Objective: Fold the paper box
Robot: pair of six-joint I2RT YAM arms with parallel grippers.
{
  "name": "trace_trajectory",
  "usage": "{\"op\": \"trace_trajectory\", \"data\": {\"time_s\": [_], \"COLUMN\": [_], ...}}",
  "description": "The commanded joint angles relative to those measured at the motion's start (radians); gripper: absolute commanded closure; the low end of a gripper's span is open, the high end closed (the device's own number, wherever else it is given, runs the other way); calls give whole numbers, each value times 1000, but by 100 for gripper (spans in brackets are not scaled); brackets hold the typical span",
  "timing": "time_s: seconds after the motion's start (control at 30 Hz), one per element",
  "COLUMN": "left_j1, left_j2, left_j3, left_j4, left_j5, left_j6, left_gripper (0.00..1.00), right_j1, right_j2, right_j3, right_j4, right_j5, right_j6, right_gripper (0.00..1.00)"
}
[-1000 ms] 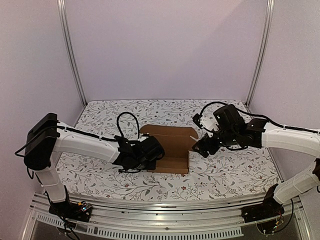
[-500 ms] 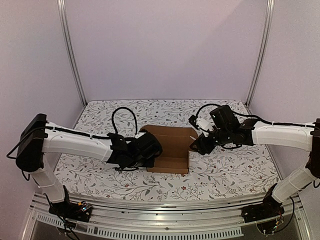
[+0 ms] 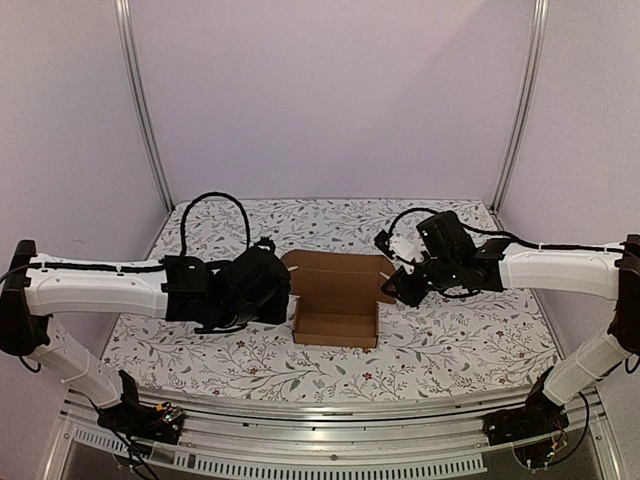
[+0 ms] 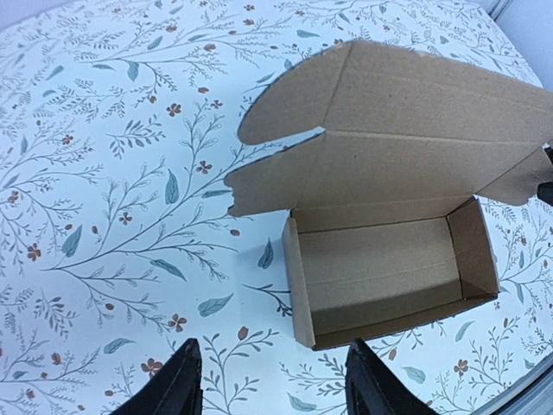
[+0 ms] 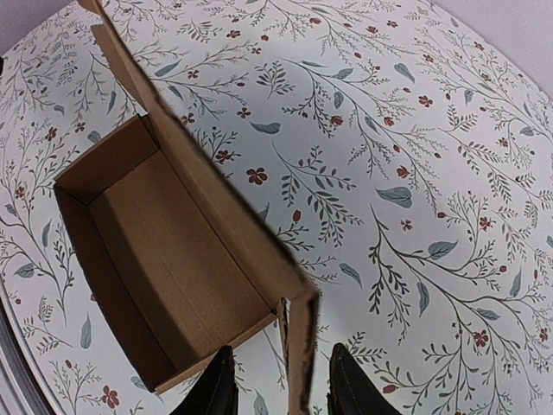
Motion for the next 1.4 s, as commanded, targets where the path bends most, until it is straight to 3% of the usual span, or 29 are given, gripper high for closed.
{"op": "trace_trajectory", "data": {"time_s": [0.0, 0.43, 0.57, 0.7, 0.93, 1.37], "left_j1": [-12, 7, 19, 50, 157, 280], "left_j2": [-75, -145, -139, -165, -194, -172], "left_j3": [-32, -44, -47, -84, -170, -228], "left_j4": [-65, -105, -82, 23, 202, 366], "left_j5": [-74, -161, -163, -65, 180, 420], "left_j6": [67, 184, 275, 396, 502, 626], "left_gripper": [45, 40, 37, 31, 30, 41], "right_j1": [-5, -5, -5, -5, -2, 34], "right_j2": [24, 6, -6, -30, -87, -126], "right_j3": [-15, -28, -34, -35, -54, -73], "right_j4": [14, 12, 9, -10, -40, -68], "right_j5": [-4, -19, -27, -47, -126, -146], "right_j6": [-2, -14, -20, -25, -27, -38], "right_gripper": [71, 99, 100, 100, 100, 100]}}
